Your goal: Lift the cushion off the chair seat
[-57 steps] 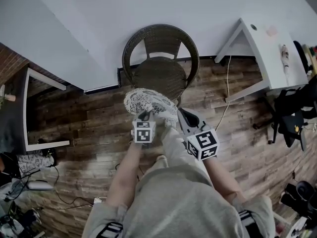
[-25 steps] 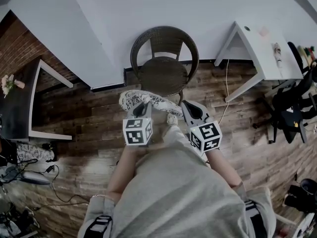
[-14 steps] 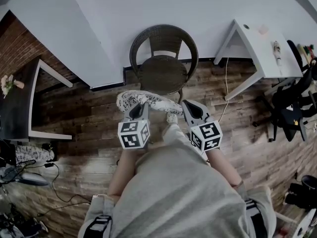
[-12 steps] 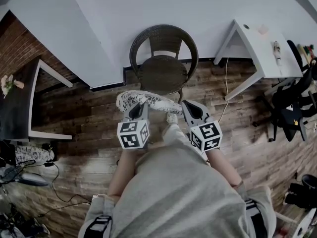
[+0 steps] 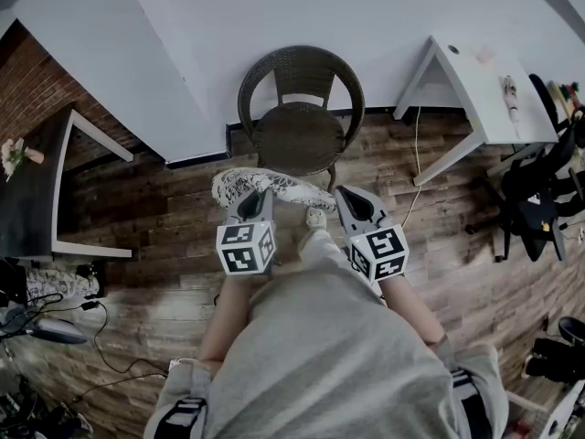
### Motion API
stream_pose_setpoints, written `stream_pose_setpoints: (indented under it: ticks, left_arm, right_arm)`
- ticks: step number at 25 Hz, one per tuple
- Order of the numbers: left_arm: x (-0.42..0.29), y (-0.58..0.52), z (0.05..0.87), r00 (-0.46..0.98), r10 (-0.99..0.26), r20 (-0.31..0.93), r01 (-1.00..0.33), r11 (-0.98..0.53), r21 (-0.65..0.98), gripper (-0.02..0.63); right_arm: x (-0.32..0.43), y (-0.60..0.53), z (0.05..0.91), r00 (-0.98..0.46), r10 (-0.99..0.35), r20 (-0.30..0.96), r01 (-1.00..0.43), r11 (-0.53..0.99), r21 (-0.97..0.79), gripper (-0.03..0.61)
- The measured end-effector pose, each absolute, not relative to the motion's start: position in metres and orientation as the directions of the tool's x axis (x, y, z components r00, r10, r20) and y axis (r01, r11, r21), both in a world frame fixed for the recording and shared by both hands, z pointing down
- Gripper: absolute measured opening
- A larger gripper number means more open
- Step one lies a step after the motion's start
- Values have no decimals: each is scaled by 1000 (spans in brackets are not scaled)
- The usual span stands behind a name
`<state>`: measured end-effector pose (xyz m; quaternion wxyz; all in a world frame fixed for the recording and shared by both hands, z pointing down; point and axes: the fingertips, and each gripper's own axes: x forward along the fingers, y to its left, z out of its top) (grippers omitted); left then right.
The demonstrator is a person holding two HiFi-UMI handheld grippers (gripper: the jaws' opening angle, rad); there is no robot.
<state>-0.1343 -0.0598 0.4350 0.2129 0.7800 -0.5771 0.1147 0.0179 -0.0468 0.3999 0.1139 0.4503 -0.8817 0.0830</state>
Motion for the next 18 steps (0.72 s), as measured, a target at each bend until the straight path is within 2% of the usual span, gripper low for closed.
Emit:
stream_pose_setpoints:
  ticks: [18]
  left_arm:
    - [-128, -63, 438, 310, -845, 435, -949, -246, 197, 48]
  right_arm:
    - [26, -51, 402, -558, -779, 285, -820, 571, -43, 0]
